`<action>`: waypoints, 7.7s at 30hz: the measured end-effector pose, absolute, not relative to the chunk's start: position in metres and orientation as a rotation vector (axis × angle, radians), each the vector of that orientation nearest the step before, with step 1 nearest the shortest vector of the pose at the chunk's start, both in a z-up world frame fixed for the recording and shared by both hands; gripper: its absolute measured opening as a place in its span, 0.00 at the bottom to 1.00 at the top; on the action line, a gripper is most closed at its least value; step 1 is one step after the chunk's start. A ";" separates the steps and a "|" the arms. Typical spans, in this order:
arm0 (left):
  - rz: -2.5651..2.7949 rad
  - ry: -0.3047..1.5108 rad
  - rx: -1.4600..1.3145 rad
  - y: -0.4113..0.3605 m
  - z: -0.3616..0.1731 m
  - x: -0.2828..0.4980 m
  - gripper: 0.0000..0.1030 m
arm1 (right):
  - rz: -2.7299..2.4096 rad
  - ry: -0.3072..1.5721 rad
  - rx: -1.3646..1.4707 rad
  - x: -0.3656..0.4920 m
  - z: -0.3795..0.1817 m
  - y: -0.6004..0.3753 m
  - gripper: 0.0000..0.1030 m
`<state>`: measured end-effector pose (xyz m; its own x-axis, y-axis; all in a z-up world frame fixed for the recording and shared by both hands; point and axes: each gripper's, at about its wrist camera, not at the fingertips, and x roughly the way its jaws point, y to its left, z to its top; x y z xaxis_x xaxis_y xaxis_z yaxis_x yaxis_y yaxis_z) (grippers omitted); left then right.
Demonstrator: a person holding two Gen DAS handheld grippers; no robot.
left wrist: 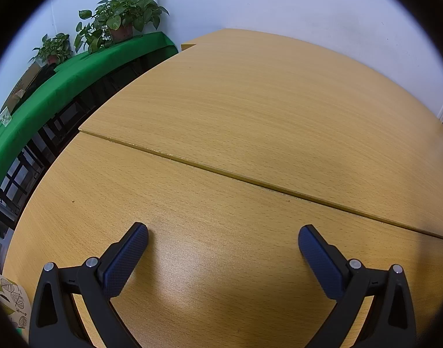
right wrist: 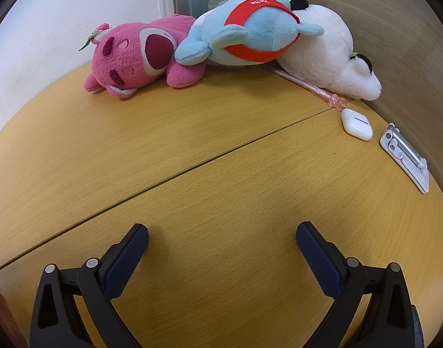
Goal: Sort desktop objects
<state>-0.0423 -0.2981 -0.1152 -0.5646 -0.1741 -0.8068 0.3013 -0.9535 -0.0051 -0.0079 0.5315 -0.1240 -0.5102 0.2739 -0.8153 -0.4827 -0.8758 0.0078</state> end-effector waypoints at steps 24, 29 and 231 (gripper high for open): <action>-2.553 0.205 1.295 -0.298 -0.115 -0.043 1.00 | 2.380 0.326 -1.227 -0.009 -0.123 0.529 1.00; -2.553 0.205 1.295 -0.298 -0.115 -0.043 1.00 | 2.380 0.327 -1.227 -0.009 -0.123 0.529 1.00; -2.926 0.199 1.596 -0.090 -0.010 -0.256 0.68 | 3.143 -0.311 -1.950 -0.313 -0.086 0.075 0.80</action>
<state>-0.2556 -0.0904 -0.0102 -0.5281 0.2282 -0.8179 -0.1155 -0.9736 -0.1971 -0.3127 0.0747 -0.0856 -0.3336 -0.3758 -0.8646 0.5378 -0.8291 0.1529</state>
